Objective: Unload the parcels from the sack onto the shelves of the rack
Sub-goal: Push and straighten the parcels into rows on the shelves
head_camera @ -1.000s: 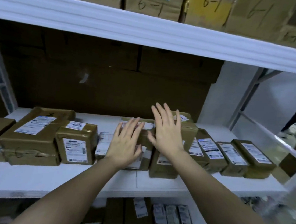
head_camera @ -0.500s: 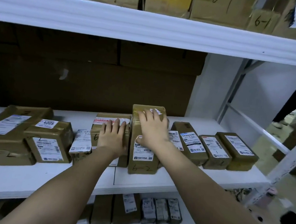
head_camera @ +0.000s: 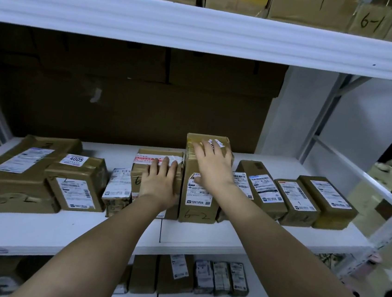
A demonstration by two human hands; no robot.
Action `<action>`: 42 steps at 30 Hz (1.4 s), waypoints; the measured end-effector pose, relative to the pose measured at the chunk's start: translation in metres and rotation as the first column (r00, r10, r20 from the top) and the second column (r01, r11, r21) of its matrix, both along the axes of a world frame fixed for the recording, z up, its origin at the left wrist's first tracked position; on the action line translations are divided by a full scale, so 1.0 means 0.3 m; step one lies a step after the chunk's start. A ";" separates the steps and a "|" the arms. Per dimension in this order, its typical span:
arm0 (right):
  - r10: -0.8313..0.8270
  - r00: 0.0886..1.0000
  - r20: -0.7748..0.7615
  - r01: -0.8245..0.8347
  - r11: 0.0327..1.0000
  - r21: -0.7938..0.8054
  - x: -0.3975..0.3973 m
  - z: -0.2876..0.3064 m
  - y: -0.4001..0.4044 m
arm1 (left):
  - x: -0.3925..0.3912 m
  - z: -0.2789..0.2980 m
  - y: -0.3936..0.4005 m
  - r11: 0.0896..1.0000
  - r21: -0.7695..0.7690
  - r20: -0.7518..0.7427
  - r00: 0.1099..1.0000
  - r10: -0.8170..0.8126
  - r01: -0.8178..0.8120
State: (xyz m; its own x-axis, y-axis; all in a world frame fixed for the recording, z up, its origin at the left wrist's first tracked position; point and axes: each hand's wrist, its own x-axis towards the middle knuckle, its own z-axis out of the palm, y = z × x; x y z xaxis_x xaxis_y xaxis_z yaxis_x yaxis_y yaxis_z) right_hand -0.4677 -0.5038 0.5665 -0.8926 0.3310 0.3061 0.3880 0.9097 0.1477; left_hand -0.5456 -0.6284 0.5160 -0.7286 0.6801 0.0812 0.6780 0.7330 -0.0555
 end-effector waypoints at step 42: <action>0.368 0.918 -0.150 -0.393 0.894 -0.215 0.146 -0.477 -0.442 | 0.131 -0.324 -0.569 0.989 0.142 -0.102 0.995 -0.014 0.028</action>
State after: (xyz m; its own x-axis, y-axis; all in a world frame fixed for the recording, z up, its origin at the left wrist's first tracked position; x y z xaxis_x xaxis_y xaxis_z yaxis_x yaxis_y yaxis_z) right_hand -0.4240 -0.6365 0.4235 -0.9326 0.0463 0.3579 0.0067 0.9938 -0.1112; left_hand -0.5062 -0.7991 0.4189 -0.6977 0.6711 0.2507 0.6895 0.7240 -0.0193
